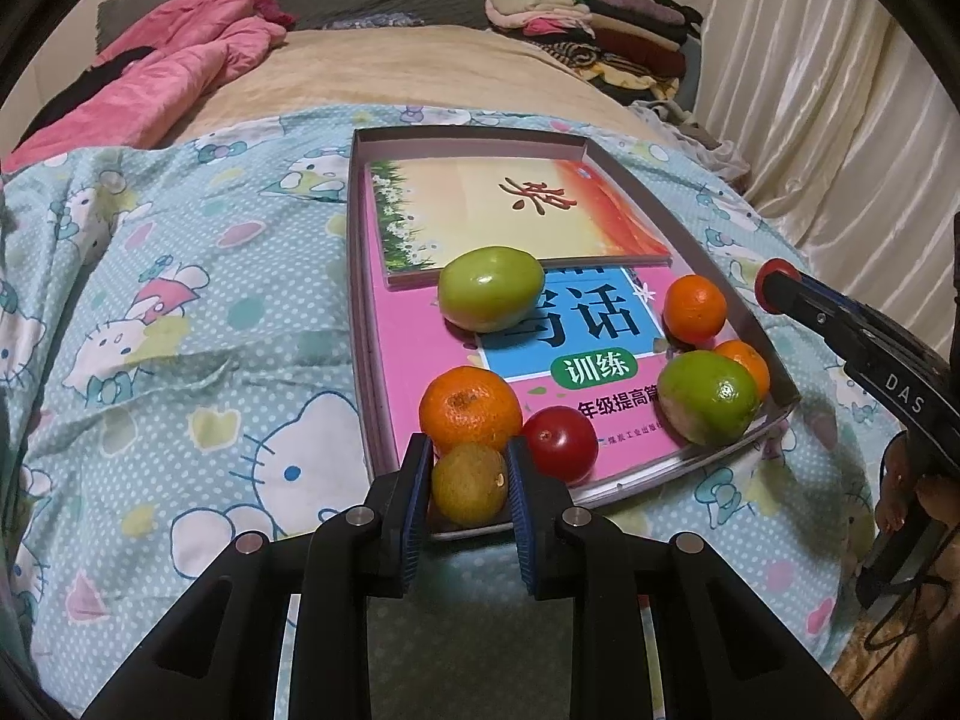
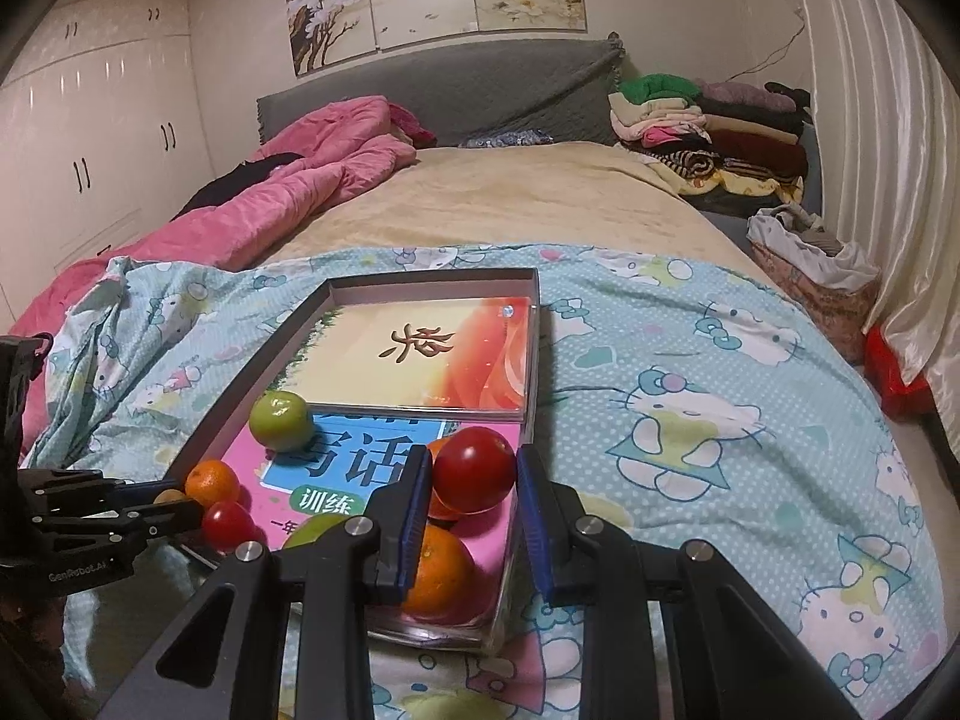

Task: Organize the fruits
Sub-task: 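Carry the brown fruit over the tray with the left gripper while the right gripper carries the tomato, then lower the brown fruit onto the pink book with the left gripper while the right gripper releases the tomato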

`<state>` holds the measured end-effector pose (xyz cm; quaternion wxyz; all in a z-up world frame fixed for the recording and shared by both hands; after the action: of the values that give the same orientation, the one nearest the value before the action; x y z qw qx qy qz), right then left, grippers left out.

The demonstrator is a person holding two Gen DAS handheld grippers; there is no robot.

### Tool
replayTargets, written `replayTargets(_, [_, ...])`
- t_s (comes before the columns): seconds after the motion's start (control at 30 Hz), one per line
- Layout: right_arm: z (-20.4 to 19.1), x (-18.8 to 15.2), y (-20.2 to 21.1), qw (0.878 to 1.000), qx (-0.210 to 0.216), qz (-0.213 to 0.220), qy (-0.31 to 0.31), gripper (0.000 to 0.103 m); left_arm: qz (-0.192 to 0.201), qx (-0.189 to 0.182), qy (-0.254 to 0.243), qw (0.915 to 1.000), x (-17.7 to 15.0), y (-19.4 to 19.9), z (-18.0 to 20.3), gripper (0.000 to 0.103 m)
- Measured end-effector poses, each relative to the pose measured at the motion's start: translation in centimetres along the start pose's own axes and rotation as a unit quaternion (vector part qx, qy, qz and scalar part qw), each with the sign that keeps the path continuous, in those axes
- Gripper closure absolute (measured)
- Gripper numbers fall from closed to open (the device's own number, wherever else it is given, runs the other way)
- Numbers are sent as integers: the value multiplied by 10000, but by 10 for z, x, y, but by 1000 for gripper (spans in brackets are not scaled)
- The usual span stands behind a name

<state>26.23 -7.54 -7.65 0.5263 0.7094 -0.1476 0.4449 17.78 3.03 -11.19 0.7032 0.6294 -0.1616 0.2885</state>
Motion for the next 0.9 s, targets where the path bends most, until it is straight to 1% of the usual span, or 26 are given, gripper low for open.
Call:
replayTargets(0.3, [0, -5, -4, 9999, -52, -106, 84, 74, 10, 25, -71, 10000, 0, -1, 2, 78])
replayTargets(0.9, [6, -5, -3, 9998, -172, -76, 73, 74, 51, 63, -95, 9999, 0, -1, 1, 78])
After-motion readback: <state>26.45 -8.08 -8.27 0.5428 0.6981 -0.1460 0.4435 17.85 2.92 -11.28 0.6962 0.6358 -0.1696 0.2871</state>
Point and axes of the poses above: each gripper's, at about its wrist camera, not at the fingertips, and y roughly against the way its jaws point, z to its right, x to its top, the point moved 10 cm from there along -y, roughly the way its jaws point, and after that the axes turned 2 degrees about z, right-handed, at the moved point
